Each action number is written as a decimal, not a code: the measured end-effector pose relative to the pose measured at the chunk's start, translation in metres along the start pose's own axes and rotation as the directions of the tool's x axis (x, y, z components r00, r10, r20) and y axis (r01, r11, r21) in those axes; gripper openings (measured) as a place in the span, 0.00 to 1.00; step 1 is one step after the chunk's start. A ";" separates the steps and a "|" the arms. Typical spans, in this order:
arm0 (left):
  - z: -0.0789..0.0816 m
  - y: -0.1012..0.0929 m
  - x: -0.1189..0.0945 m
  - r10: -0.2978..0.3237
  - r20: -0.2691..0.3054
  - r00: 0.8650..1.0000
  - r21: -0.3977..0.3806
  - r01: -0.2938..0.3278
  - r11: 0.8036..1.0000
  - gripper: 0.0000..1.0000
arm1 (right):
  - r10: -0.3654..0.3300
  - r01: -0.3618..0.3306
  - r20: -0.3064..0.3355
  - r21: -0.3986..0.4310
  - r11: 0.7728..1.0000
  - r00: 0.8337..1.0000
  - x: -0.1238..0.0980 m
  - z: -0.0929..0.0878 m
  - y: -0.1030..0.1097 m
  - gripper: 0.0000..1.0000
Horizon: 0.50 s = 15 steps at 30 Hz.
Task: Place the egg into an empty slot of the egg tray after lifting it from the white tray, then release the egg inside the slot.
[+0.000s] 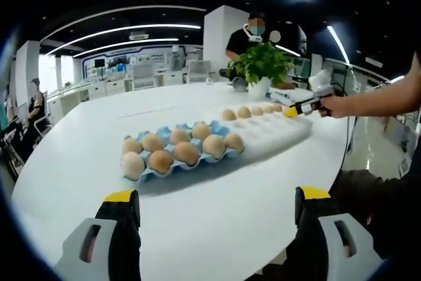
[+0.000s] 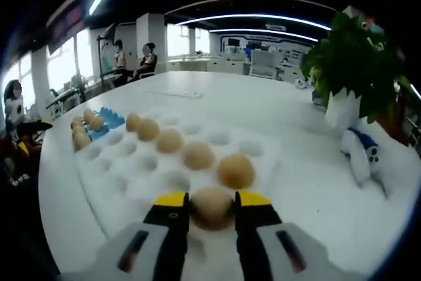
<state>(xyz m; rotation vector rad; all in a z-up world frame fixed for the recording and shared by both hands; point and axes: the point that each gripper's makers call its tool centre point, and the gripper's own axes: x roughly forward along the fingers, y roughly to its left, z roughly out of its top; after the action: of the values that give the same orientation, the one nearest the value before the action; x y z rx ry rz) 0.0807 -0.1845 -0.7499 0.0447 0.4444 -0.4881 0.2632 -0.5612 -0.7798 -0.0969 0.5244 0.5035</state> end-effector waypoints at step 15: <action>0.004 0.017 -0.010 0.055 0.028 0.998 -0.018 -0.054 0.998 1.00 | -0.087 0.043 0.166 0.255 0.966 0.982 -0.028 0.052 0.003 0.27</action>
<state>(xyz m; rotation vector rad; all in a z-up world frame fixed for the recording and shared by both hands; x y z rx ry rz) 0.0821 -0.1659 -0.7431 0.0333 0.4188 -0.4309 0.2647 -0.5600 -0.7208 0.1714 0.4061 0.3735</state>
